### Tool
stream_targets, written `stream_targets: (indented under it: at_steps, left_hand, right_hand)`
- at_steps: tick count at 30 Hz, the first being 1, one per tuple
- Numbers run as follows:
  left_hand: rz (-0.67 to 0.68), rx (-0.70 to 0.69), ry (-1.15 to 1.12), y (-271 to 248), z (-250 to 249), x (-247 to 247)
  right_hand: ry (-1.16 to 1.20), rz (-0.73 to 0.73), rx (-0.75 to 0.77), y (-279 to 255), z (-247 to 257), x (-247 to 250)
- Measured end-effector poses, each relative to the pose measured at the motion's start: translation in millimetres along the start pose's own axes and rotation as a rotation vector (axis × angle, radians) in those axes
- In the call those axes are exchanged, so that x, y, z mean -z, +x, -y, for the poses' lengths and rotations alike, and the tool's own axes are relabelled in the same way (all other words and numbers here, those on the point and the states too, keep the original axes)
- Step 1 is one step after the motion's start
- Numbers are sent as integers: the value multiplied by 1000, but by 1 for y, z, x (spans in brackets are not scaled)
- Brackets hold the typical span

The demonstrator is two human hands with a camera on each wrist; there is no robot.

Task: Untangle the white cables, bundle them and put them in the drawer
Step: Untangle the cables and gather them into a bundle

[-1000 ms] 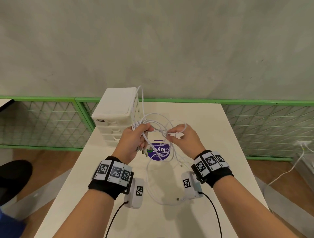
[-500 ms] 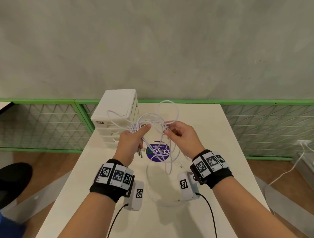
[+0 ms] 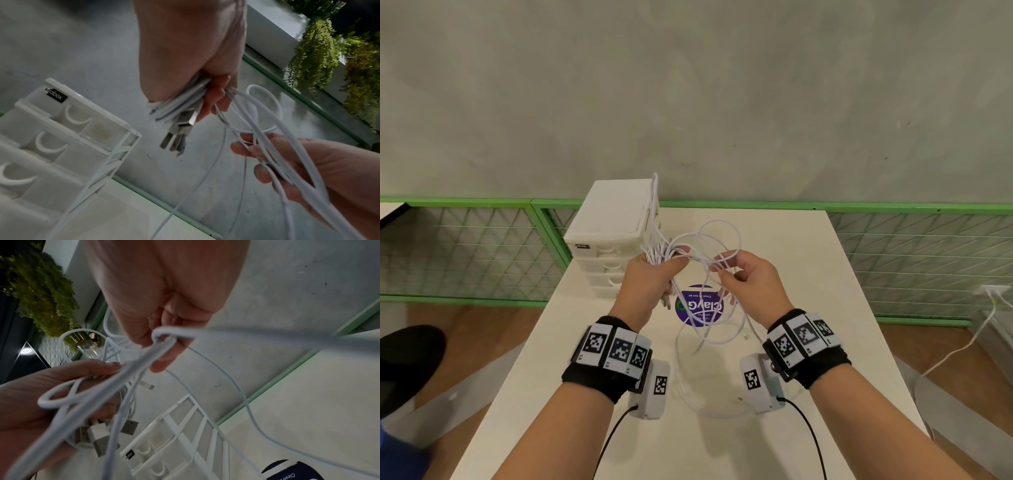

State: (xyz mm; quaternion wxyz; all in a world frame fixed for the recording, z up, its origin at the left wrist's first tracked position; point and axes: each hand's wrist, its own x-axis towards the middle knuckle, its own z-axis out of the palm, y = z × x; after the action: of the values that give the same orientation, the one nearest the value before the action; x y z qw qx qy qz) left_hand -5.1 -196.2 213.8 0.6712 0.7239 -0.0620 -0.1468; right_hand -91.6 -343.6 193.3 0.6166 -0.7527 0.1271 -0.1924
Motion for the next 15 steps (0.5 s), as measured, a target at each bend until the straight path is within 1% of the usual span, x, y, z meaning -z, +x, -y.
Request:
stream_targets:
  at_steps: [3,7,10,15]
  left_hand:
    - [30,-21,65,-2,1,-2]
    - [42,-65,70,-7,1,-7]
    - [40,-84,75,-11,1,-8]
    - [5,-55,86,-8,5,-2]
  right_hand:
    - [-8,-72,5,1,2,0]
    - [-46,-85,-4,2,0,-1]
    - [-16,-18,6,6,-1,2]
    - [50,145,-13,4,5,13]
